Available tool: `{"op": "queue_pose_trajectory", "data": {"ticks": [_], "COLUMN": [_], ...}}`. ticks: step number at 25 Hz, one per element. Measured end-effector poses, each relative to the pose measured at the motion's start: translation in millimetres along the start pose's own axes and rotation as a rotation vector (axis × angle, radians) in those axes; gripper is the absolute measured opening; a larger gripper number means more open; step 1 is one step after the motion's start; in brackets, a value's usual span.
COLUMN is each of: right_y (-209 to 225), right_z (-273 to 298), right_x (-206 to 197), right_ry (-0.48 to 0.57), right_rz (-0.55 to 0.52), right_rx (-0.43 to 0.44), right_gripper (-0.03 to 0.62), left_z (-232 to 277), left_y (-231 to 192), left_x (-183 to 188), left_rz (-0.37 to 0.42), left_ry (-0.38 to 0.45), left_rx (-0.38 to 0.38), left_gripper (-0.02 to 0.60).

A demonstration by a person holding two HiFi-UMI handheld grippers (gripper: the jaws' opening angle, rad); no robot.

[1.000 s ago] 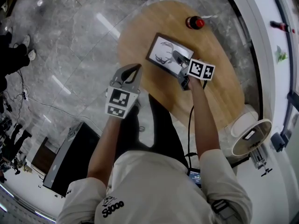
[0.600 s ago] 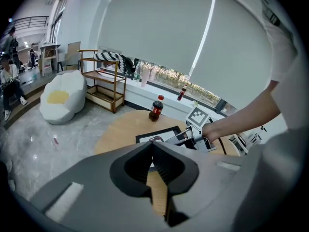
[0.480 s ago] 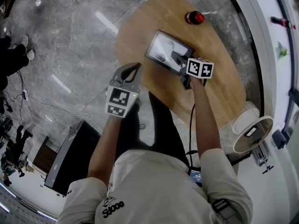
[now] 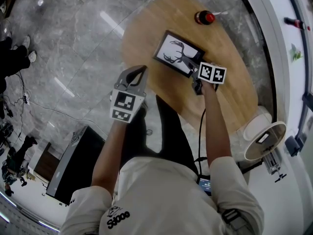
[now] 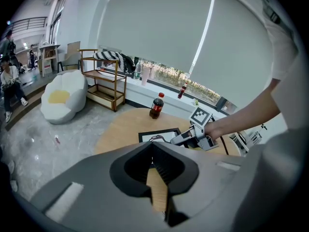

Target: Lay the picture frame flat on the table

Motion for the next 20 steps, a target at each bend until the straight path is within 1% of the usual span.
{"op": "queue_pose_trajectory", "data": {"ticks": [5, 12, 17, 20], "right_y": [5.0, 14.3, 13.6, 5.7], "right_z": [-2.8, -12.0, -26.1, -41.3], "right_x": [-6.0, -23.0, -33.8, -39.5], "right_ry": [0.023, 0.025, 0.041, 0.074], "right_rz": [0.033, 0.064, 0.056, 0.044], "right_rx": [0.007, -0.014, -0.031, -0.033], "right_gripper": [0.321, 0.336, 0.336, 0.336], "left_z": [-3.4, -6.5, -11.4, -18.0], "left_y": [4.7, 12.0, 18.0, 20.4], "left_x": [4.5, 5.5, 3.9, 5.9], "left_rz": [0.027, 0.051, 0.07, 0.08], "left_ry": [0.003, -0.005, -0.005, 0.009], "left_rx": [-0.005, -0.016, -0.027, -0.029], "left_gripper": [0.012, 0.011, 0.012, 0.012]}}
Point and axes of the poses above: the fingertips, and each gripper's own axes: z forward along the fingers, y to its right, x out of its top, the point moved 6 cm from there along -z, backward along the fingers, and after that the axes turned 7 degrees about -y, right-handed, at the moved point
